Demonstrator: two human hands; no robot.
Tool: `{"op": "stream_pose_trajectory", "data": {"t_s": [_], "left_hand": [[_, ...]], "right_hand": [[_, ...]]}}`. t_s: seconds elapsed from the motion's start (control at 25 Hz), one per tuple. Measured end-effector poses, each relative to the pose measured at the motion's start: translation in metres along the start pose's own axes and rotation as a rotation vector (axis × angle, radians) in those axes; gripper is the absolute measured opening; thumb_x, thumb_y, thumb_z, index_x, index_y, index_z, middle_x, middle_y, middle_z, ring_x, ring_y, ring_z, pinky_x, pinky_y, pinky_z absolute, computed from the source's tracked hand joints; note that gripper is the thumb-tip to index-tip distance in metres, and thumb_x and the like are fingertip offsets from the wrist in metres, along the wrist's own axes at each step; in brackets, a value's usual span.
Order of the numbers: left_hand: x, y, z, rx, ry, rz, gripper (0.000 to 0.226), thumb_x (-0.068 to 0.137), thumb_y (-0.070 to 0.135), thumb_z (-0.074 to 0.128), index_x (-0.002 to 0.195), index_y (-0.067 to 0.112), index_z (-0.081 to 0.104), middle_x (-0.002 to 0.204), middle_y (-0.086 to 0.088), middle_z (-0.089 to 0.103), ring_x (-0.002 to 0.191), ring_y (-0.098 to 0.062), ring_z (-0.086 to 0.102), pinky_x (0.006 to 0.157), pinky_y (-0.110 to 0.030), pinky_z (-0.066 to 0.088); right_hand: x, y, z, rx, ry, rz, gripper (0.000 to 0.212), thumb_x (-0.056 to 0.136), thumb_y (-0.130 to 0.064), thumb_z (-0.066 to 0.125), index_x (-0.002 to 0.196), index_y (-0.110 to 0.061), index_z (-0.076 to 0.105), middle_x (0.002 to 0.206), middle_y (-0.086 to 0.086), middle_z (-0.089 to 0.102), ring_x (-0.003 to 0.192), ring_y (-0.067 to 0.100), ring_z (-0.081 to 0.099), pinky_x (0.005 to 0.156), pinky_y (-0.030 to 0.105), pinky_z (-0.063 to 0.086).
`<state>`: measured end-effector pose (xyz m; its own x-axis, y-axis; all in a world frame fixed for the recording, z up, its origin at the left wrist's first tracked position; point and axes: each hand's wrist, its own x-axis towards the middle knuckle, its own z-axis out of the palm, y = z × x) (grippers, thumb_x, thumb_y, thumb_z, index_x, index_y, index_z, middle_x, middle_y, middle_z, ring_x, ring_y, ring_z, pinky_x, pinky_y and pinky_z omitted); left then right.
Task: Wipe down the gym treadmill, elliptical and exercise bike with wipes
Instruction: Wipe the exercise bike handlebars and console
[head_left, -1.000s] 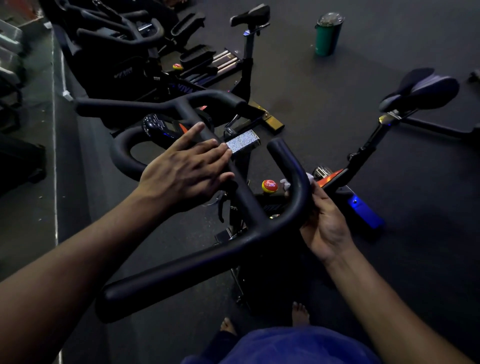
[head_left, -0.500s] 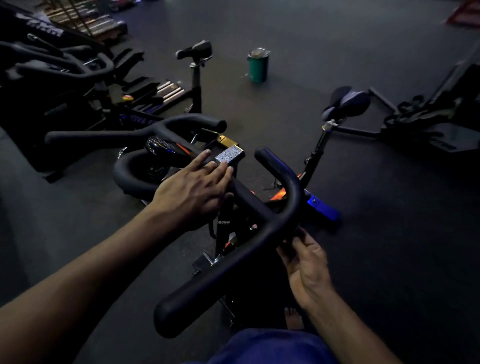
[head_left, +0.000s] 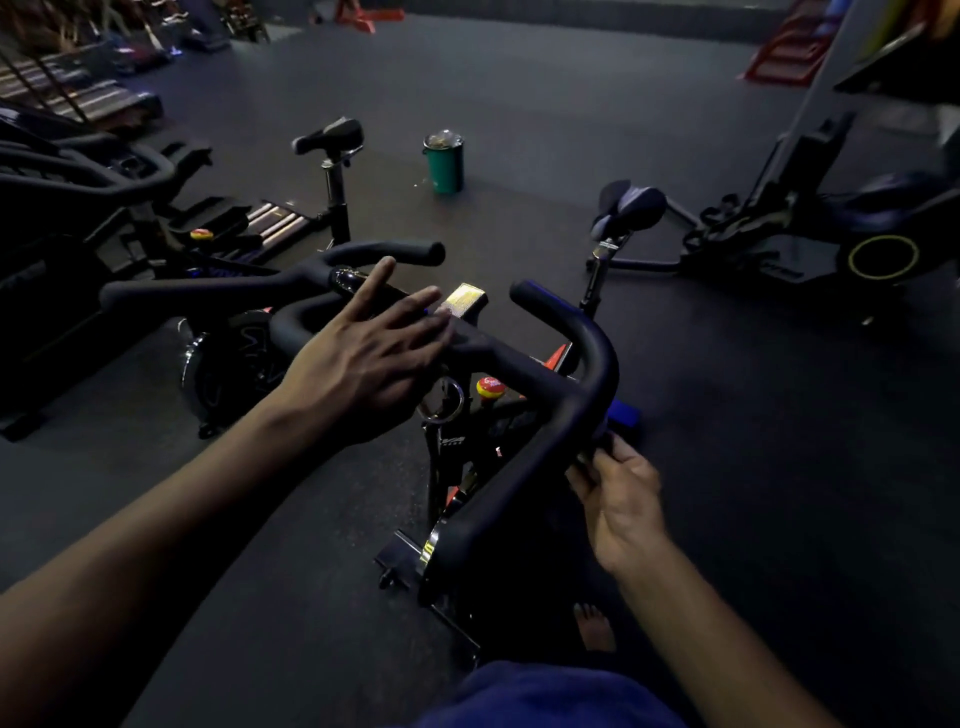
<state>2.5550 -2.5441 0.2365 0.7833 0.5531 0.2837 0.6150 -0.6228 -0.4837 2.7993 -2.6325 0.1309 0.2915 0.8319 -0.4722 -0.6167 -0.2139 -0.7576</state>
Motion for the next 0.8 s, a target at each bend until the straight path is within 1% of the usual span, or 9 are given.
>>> {"op": "stream_pose_trajectory", "data": {"t_s": [0.16, 0.36, 0.44, 0.52, 0.56, 0.64, 0.72, 0.76, 0.8], "left_hand": [[0.001, 0.003, -0.001, 0.004, -0.042, -0.025, 0.048, 0.102, 0.032, 0.036, 0.135, 0.01, 0.064, 0.139, -0.009, 0.063, 0.144, -0.031, 0.044, 0.122, -0.065, 0.009], [-0.001, 0.002, 0.0, 0.027, -0.086, -0.028, 0.053, 0.103, 0.038, 0.029, 0.141, 0.015, 0.059, 0.145, -0.006, 0.059, 0.148, -0.026, 0.038, 0.123, -0.062, 0.004], [0.0, 0.003, 0.0, 0.021, -0.086, -0.035, 0.052, 0.104, 0.038, 0.03, 0.14, 0.016, 0.06, 0.145, -0.005, 0.059, 0.148, -0.025, 0.038, 0.124, -0.061, 0.003], [0.0, 0.002, 0.0, 0.022, -0.087, -0.042, 0.052, 0.103, 0.037, 0.029, 0.139, 0.016, 0.061, 0.143, -0.004, 0.06, 0.147, -0.025, 0.039, 0.124, -0.061, 0.004], [0.001, 0.003, 0.0, 0.031, -0.098, -0.044, 0.053, 0.102, 0.037, 0.028, 0.139, 0.017, 0.061, 0.143, -0.004, 0.061, 0.147, -0.025, 0.039, 0.124, -0.06, 0.004], [0.001, 0.003, 0.0, 0.061, -0.119, -0.047, 0.051, 0.103, 0.037, 0.029, 0.141, 0.018, 0.058, 0.145, -0.003, 0.059, 0.148, -0.024, 0.038, 0.124, -0.059, 0.001], [0.001, 0.003, 0.0, 0.057, -0.118, -0.049, 0.048, 0.104, 0.036, 0.033, 0.142, 0.018, 0.057, 0.145, -0.003, 0.059, 0.148, -0.023, 0.038, 0.124, -0.058, -0.002], [0.001, 0.003, 0.0, 0.05, -0.108, -0.047, 0.048, 0.104, 0.036, 0.035, 0.141, 0.017, 0.057, 0.143, -0.003, 0.061, 0.147, -0.024, 0.039, 0.124, -0.058, -0.001], [0.001, 0.003, 0.001, 0.048, -0.098, -0.049, 0.047, 0.104, 0.035, 0.036, 0.14, 0.016, 0.059, 0.142, -0.004, 0.062, 0.146, -0.024, 0.04, 0.124, -0.058, 0.0]], "right_hand": [[-0.037, 0.009, 0.001, 0.06, 0.0, 0.056, 0.024, 0.101, 0.003, 0.042, 0.104, -0.005, 0.064, 0.085, 0.005, 0.069, 0.076, 0.012, 0.066, 0.064, 0.021, 0.059], [-0.037, -0.003, 0.011, 0.171, 0.035, 0.131, 0.027, 0.101, 0.001, 0.042, 0.085, -0.01, 0.06, 0.061, 0.0, 0.067, 0.059, 0.009, 0.065, 0.054, 0.021, 0.057], [-0.027, -0.003, 0.018, 0.246, 0.067, 0.158, 0.025, 0.097, 0.006, 0.041, 0.09, -0.007, 0.06, 0.06, 0.002, 0.065, 0.053, 0.009, 0.063, 0.05, 0.019, 0.054], [-0.026, 0.001, 0.021, 0.317, 0.018, 0.192, 0.029, 0.09, 0.01, 0.041, 0.107, 0.001, 0.063, 0.075, 0.009, 0.068, 0.061, 0.013, 0.066, 0.054, 0.02, 0.056], [-0.03, 0.005, 0.021, 0.353, -0.015, 0.216, 0.03, 0.087, 0.01, 0.042, 0.107, 0.002, 0.063, 0.078, 0.011, 0.069, 0.063, 0.014, 0.068, 0.056, 0.021, 0.057], [-0.048, 0.01, 0.022, 0.393, -0.07, 0.274, 0.017, 0.08, 0.007, 0.051, 0.083, 0.001, 0.067, 0.066, 0.01, 0.069, 0.054, 0.014, 0.068, 0.05, 0.021, 0.056], [-0.071, 0.013, 0.025, 0.332, -0.094, 0.327, 0.008, 0.05, -0.003, 0.07, 0.057, -0.004, 0.067, 0.055, 0.007, 0.064, 0.046, 0.012, 0.064, 0.043, 0.021, 0.052], [-0.083, 0.014, 0.027, 0.338, -0.135, 0.359, 0.018, 0.042, -0.004, 0.074, 0.06, -0.003, 0.069, 0.058, 0.007, 0.066, 0.049, 0.012, 0.065, 0.045, 0.022, 0.053], [-0.094, 0.016, 0.029, 0.391, -0.188, 0.396, 0.032, 0.045, -0.001, 0.077, 0.076, 0.0, 0.071, 0.07, 0.01, 0.07, 0.059, 0.014, 0.069, 0.053, 0.023, 0.058]]}}
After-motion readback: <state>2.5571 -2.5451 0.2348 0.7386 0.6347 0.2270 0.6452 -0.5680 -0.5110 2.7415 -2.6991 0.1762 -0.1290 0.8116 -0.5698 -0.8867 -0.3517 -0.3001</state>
